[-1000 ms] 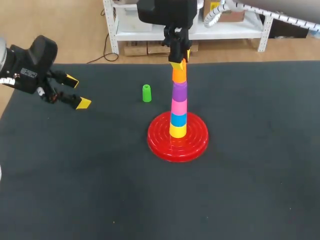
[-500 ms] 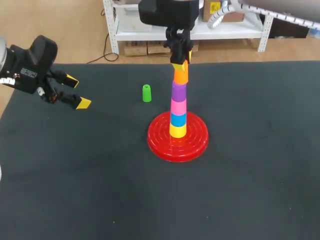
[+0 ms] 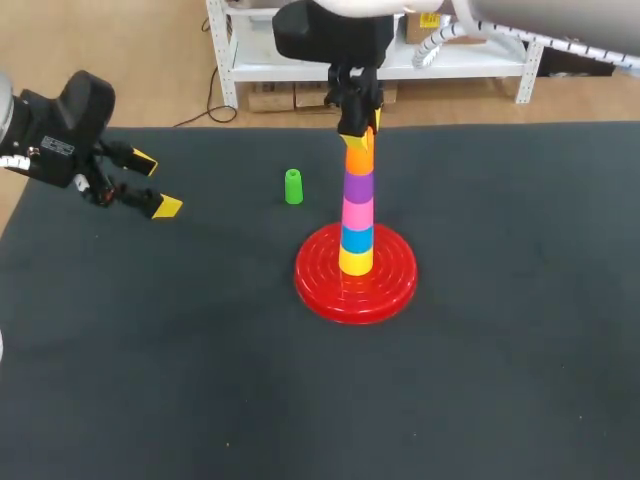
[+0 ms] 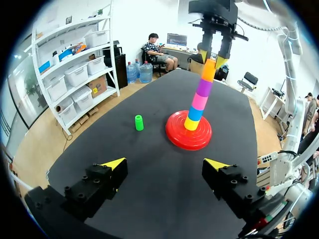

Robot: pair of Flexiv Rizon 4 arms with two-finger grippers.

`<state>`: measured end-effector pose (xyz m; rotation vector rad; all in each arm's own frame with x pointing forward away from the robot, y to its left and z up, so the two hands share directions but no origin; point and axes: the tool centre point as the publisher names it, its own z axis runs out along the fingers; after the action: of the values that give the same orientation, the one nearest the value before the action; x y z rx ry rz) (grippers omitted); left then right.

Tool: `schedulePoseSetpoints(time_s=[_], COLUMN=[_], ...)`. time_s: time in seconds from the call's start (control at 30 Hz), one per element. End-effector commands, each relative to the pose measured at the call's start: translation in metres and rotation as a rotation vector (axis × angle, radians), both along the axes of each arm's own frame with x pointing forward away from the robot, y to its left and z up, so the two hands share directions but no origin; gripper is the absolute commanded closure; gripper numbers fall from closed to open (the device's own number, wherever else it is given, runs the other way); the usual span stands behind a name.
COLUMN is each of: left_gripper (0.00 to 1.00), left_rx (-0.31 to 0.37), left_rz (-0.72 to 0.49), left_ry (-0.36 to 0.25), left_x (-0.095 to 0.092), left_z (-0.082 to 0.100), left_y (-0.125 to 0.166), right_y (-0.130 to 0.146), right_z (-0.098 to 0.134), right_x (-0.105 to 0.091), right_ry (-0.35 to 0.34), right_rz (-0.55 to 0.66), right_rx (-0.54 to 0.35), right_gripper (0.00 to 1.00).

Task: Pick up and stack the cylinders on the red base in this order: pink,purple,orange,green

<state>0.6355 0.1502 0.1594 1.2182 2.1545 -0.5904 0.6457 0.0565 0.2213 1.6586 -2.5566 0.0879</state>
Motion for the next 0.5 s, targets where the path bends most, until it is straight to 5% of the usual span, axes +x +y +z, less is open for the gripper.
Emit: schedulePoseSetpoints(time_s=[0.03,0.33,0.37,0.4,0.5], left_gripper=[0.0,0.0,0.0,0.0,0.0], left_rx=[-0.005,-0.005,-0.005,-0.005,-0.005], left_rz=[-0.002,-0.002,-0.002,-0.002,-0.002], left_ry=[-0.004,-0.004,-0.004,-0.004,-0.004], left_x=[-0.001,-0.001,-0.001,-0.001,-0.001], left_z=[-0.001,-0.001,-0.001,-0.001,-0.001], left_y=[0.001,0.001,0.001,0.001,0.001], right_y=[-0.001,0.002,0.002,0.003,0.008], right_z=[-0.01,-0.009,-0.003,0.004,0.028], right_x=[0.001,0.003,0.003,0.004,0.007], right_ry=[0.016,0.047,0.045,0.039,0.014], right_rz=[-0.009,-0.02,-0.019,-0.016,-0.01], right_rx=[-0.003,0.022,0.036,0.051,0.088], right_gripper=[1.0,1.0,0.75,0.07,0.0])
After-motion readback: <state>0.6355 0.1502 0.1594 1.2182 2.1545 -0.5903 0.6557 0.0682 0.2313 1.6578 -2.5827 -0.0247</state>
